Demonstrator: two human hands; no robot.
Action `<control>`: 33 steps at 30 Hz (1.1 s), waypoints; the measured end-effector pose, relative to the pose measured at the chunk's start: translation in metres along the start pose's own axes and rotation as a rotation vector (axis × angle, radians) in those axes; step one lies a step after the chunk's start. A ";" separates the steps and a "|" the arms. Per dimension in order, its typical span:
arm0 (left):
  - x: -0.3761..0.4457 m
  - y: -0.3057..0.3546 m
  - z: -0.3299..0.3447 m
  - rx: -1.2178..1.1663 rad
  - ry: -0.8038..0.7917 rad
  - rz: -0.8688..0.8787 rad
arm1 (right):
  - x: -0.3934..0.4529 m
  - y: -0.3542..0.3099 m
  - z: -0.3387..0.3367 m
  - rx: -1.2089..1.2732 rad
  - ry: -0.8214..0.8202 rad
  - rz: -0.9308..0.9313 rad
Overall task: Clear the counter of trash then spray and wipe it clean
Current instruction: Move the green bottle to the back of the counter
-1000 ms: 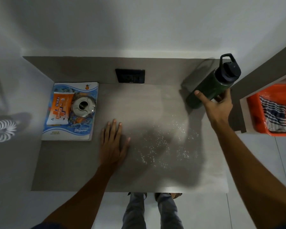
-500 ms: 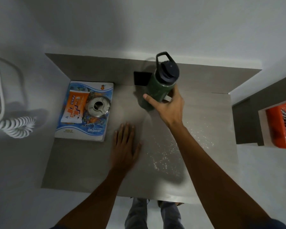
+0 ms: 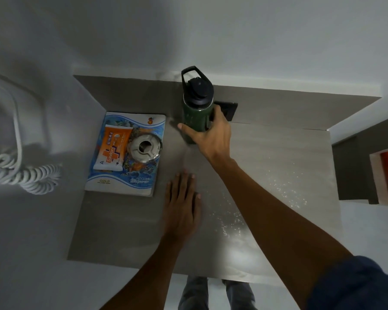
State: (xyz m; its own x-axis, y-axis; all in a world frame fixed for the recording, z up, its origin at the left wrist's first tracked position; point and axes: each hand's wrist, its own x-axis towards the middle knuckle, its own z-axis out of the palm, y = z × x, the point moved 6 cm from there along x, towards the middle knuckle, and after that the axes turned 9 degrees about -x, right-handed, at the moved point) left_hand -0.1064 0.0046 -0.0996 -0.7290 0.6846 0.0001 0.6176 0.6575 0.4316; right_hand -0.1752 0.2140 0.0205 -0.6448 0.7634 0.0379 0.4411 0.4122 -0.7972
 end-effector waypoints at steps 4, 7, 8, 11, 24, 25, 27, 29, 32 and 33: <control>0.001 0.001 -0.002 0.024 0.036 0.018 | -0.004 -0.006 0.012 -0.033 -0.003 -0.004; 0.001 0.002 -0.002 0.012 0.059 0.024 | -0.005 -0.010 0.016 -0.047 0.002 -0.008; 0.001 0.001 -0.001 0.008 0.065 0.025 | -0.005 -0.011 0.017 -0.049 0.005 -0.007; 0.001 0.000 0.001 -0.010 0.075 0.028 | -0.007 -0.012 0.019 -0.072 0.002 0.008; 0.003 -0.003 0.005 0.048 -0.002 0.013 | -0.074 0.085 -0.028 -0.150 -0.088 0.092; 0.003 -0.001 0.004 0.031 0.007 0.012 | -0.079 0.094 -0.039 -0.153 -0.082 0.091; 0.002 0.002 0.000 0.014 0.056 0.026 | -0.088 0.113 -0.063 -0.147 -0.075 0.094; 0.000 0.003 -0.003 -0.016 0.084 0.024 | -0.095 0.129 -0.086 -0.132 -0.060 0.099; -0.002 0.018 -0.002 -0.064 0.069 0.013 | -0.104 0.158 -0.131 -0.098 -0.013 0.136; -0.003 0.026 0.000 -0.076 0.054 0.015 | -0.107 0.167 -0.146 -0.089 0.008 0.146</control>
State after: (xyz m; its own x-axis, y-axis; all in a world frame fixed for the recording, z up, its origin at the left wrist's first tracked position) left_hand -0.0885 0.0195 -0.0883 -0.7357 0.6750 0.0552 0.6061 0.6198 0.4985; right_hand 0.0586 0.2737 -0.0291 -0.5652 0.8221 -0.0691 0.5835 0.3391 -0.7379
